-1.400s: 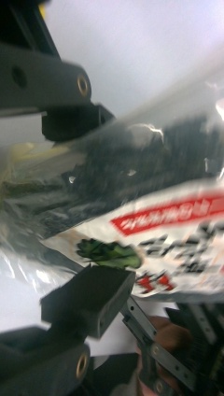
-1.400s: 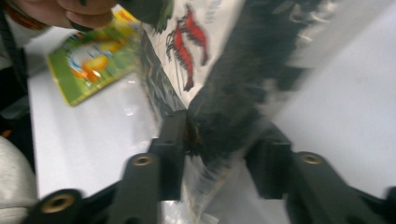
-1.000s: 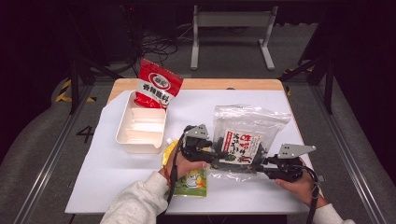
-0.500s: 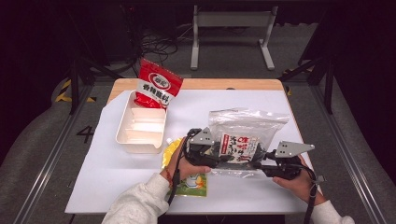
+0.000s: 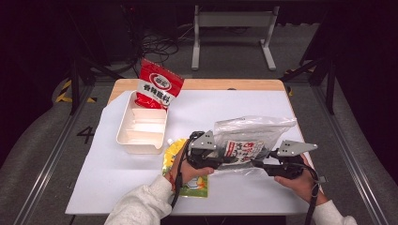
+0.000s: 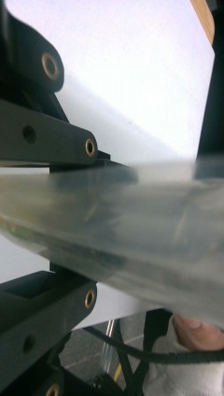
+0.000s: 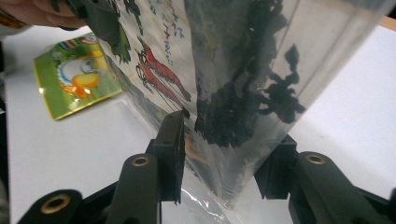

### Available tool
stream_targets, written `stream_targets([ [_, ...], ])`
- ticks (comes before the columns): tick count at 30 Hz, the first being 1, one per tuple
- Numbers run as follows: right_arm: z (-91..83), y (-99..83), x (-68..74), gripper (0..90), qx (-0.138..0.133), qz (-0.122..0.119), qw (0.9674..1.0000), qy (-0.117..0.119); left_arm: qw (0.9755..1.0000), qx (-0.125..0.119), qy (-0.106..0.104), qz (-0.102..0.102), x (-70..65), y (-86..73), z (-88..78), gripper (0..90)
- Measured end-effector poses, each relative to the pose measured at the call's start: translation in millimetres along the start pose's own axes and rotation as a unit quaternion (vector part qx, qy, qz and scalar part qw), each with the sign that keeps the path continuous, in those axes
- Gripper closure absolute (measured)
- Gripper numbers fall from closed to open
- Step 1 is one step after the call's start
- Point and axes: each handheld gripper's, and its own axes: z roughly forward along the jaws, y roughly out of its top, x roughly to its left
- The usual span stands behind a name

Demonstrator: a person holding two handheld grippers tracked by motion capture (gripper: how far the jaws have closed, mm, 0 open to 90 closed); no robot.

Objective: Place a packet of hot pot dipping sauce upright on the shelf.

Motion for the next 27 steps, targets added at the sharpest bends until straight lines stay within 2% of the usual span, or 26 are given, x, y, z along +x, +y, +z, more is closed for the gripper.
stream_targets([
  [6,3.2,1.0,-3.1,54.7,-0.005,0.014,0.9998,0.014,0.9999,-0.015,-0.002,-0.002,0.0,-2.1,-5.3,68.2],
  [8,4.2,1.3,-4.1,49.9,-0.006,0.02,0.9998,0.004,0.9999,-0.016,0.0,-0.005,1.3,-3.0,-6.4,68.5],
  [11,3.3,0.6,-5.3,48.6,-0.008,0.026,0.9996,-0.008,0.9996,-0.022,-0.002,-0.017,4.6,-6.1,-8.0,68.3],
  [13,2.4,0.6,-6.1,49.1,-0.012,0.033,0.9993,-0.009,0.9997,-0.02,-0.003,-0.014,5.2,-6.8,-7.7,68.4],
  [14,-2.3,1.9,-7.2,51.5,-0.033,0.039,0.9987,-0.001,0.9998,-0.017,-0.006,-0.012,5.0,-6.9,-7.4,68.4],
  [16,-3.6,2.3,-7.0,53.0,-0.042,0.038,0.9984,0.003,0.9999,-0.012,-0.008,-0.007,3.7,-5.5,-8.0,68.3],
  [17,-5.3,3.9,-4.5,61.0,-0.051,0.027,0.9983,0.012,1.0,-0.003,-0.008,-0.004,3.1,-4.3,-8.0,66.9],
  [18,-5.2,4.7,-3.0,63.1,-0.048,0.02,0.9986,0.011,1.0,-0.001,0.002,-0.003,1.8,-4.1,-8.3,65.0],
  [19,-5.1,5.2,-1.7,63.9,-0.047,0.015,0.9987,0.01,1.0,-0.001,0.004,-0.008,2.4,-4.3,-9.0,63.3],
  [21,-4.7,5.5,-1.1,67.6,-0.043,0.008,0.999,0.011,0.9995,-0.016,0.016,-0.02,4.3,-4.3,-11.6,52.5],
  [22,-4.2,5.1,-1.6,69.8,-0.04,0.006,0.9991,0.012,0.9994,-0.022,0.015,-0.022,4.6,-3.7,-12.8,50.1],
  [24,-5.5,5.1,-3.3,70.6,-0.045,0.012,0.9987,0.019,0.9994,-0.022,0.02,-0.016,4.7,-2.8,-13.6,51.4],
  [25,-5.8,5.6,-3.3,70.7,-0.043,0.01,0.9988,0.019,0.9988,-0.043,0.024,-0.007,4.9,-1.6,-15.7,52.7],
  [26,-5.8,6.0,-3.1,70.7,-0.041,0.009,0.9989,0.02,0.9985,-0.052,0.011,-0.014,5.7,-1.0,-16.1,51.9],
  [27,-6.0,6.0,-3.3,70.7,-0.041,0.009,0.9989,0.022,0.9984,-0.052,0.016,-0.015,5.3,-0.4,-15.9,51.5],
])
